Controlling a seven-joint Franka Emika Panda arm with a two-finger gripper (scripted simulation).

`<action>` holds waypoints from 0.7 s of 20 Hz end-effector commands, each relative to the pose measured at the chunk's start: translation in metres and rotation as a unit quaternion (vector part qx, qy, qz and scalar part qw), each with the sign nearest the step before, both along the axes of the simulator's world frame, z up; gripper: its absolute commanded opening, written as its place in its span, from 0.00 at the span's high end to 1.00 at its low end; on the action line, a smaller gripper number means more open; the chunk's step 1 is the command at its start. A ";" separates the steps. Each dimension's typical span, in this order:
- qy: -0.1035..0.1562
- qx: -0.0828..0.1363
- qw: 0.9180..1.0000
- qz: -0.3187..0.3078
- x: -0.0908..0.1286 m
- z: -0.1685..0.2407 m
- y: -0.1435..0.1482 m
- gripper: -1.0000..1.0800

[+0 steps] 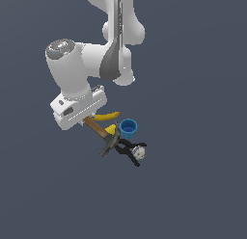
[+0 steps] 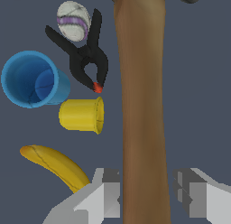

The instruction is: Pick up a designated object from a clutter of objects.

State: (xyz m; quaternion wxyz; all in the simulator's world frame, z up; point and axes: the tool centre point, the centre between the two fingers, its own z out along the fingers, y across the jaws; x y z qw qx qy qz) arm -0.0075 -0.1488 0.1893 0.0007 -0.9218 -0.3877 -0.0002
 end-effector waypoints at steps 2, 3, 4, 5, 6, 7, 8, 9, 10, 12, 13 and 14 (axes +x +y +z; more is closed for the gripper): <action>-0.002 0.000 1.000 0.000 -0.012 0.041 -0.016 1.00; -0.002 0.000 1.000 0.000 -0.016 0.052 -0.021 1.00; -0.002 0.000 1.000 0.000 -0.019 0.063 -0.025 1.00; -0.002 0.000 1.000 0.000 -0.023 0.074 -0.030 1.00; -0.002 0.000 1.000 0.000 -0.026 0.085 -0.034 1.00; -0.002 0.001 1.000 0.000 -0.029 0.096 -0.039 1.00; -0.002 0.001 1.000 0.000 -0.033 0.107 -0.043 1.00; -0.002 0.001 1.000 0.000 -0.036 0.117 -0.048 1.00; -0.002 0.001 1.000 0.000 -0.039 0.128 -0.052 1.00; -0.001 0.001 1.000 0.000 -0.045 0.148 -0.061 1.00; -0.001 0.001 1.000 0.000 -0.048 0.158 -0.065 1.00; -0.001 0.001 1.000 0.000 -0.051 0.168 -0.069 1.00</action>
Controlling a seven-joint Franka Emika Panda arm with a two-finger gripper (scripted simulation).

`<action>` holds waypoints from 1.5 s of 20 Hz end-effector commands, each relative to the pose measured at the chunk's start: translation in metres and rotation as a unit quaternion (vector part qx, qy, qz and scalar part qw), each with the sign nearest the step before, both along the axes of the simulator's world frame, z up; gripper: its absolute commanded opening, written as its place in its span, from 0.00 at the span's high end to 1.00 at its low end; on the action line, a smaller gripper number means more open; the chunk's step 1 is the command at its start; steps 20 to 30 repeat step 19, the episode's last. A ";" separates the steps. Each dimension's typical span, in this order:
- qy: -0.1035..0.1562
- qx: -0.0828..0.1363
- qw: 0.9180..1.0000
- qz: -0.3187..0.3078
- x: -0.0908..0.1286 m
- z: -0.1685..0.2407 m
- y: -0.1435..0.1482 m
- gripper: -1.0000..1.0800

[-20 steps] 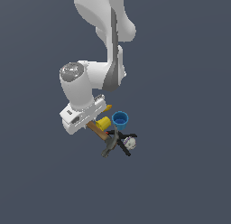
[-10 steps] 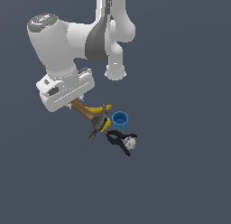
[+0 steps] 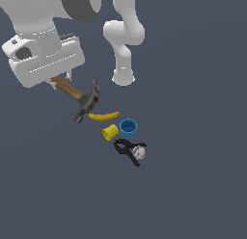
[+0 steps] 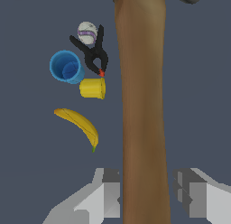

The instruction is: Pick up a designated object from a clutter of objects.

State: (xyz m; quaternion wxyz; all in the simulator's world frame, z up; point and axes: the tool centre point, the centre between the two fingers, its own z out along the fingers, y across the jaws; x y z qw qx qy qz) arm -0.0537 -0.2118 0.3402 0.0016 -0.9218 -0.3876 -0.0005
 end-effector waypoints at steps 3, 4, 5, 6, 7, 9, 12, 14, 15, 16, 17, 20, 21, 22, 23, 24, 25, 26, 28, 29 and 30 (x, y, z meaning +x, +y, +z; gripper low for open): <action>-0.001 -0.001 1.000 0.000 -0.012 0.043 -0.018 1.00; -0.001 -0.001 1.000 0.000 -0.014 0.051 -0.021 1.00; -0.001 -0.001 1.000 0.000 -0.016 0.058 -0.024 1.00; -0.001 -0.001 1.000 0.000 -0.017 0.064 -0.027 1.00; -0.001 -0.001 1.000 0.000 -0.019 0.070 -0.030 1.00; -0.001 -0.001 1.000 0.000 -0.021 0.081 -0.034 1.00; 0.000 -0.001 1.000 0.000 -0.024 0.092 -0.040 1.00; 0.000 -0.001 1.000 0.000 -0.025 0.098 -0.042 1.00; 0.000 -0.001 1.000 0.000 -0.025 0.100 -0.043 1.00; 0.000 -0.002 1.000 0.000 -0.025 0.101 -0.044 1.00; 0.000 -0.002 1.000 0.000 -0.025 0.102 -0.044 1.00; 0.000 -0.002 1.000 0.000 -0.025 0.103 -0.045 1.00; 0.000 -0.002 1.000 0.000 -0.025 0.103 -0.045 1.00; 0.000 -0.002 1.000 0.000 -0.025 0.103 -0.045 1.00; 0.000 -0.002 1.000 0.000 -0.025 0.103 -0.045 1.00; 0.000 -0.002 1.000 0.000 -0.025 0.103 -0.045 1.00; 0.000 -0.002 1.000 0.000 -0.025 0.103 -0.045 1.00; 0.000 -0.002 1.000 0.000 -0.025 0.103 -0.045 1.00; 0.000 -0.002 1.000 0.000 -0.025 0.103 -0.045 1.00; 0.000 -0.002 1.000 0.000 -0.025 0.103 -0.045 1.00; 0.000 -0.002 1.000 0.000 -0.025 0.103 -0.045 1.00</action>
